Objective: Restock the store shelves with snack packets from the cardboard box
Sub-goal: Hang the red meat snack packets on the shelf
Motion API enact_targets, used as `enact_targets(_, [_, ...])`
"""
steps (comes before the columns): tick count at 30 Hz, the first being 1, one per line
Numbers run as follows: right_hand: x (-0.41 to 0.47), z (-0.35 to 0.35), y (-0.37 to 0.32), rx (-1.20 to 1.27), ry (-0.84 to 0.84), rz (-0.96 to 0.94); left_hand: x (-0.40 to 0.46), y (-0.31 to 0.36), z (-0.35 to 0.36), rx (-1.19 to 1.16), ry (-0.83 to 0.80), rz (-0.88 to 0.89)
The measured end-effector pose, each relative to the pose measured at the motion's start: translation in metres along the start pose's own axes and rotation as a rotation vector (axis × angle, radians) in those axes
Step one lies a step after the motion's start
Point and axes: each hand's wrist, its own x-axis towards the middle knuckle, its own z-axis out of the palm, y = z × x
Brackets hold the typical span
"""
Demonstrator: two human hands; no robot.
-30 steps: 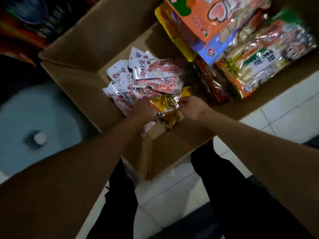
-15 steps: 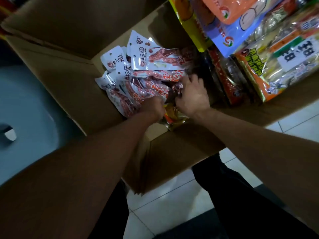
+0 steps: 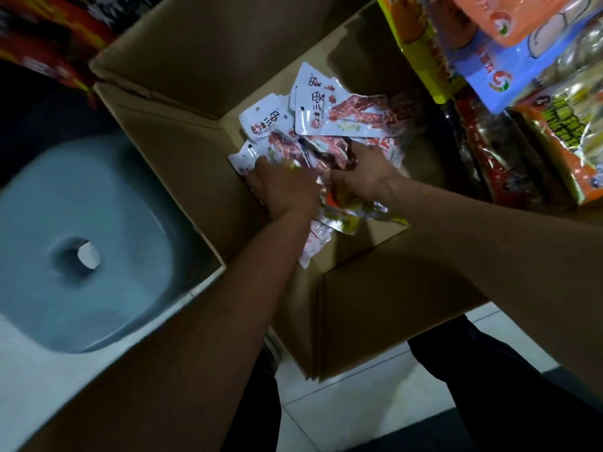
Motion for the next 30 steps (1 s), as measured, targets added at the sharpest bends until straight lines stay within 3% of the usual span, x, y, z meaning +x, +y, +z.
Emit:
enact_targets(2, [0.000,0.012,0.004,0.020,0.023,0.062,-0.004,-0.008,0.007,-0.149,-0.038,-0.107])
enact_targets(6, [-0.001,0.025,0.006,0.076,0.061,0.102,0.002,-0.025,0.012,-0.430,-0.362,-0.488])
enact_targets(8, [0.001,0.028,0.006,0.096,0.081,0.113,0.005,-0.030,0.017,-0.371,-0.377,-0.464])
enact_targets(12, [0.000,0.030,0.006,0.270,0.043,0.077,0.010,-0.020,0.024,-0.284,-0.201,-0.353])
enact_targets(15, [0.000,0.025,0.006,0.385,-0.035,0.095,0.024,-0.014,0.027,-0.394,-0.297,-0.402])
enact_targets(19, [-0.001,0.019,0.008,0.498,-0.167,0.107,0.022,-0.011,0.034,-0.391,-0.298,-0.392])
enact_targets(23, [-0.013,0.023,0.012,0.451,-0.164,0.077,0.006,-0.017,0.040,-0.342,-0.423,-0.311])
enact_targets(30, [-0.031,0.013,0.013,0.458,-0.263,-0.036,0.009,-0.015,0.033,-0.408,-0.237,-0.347])
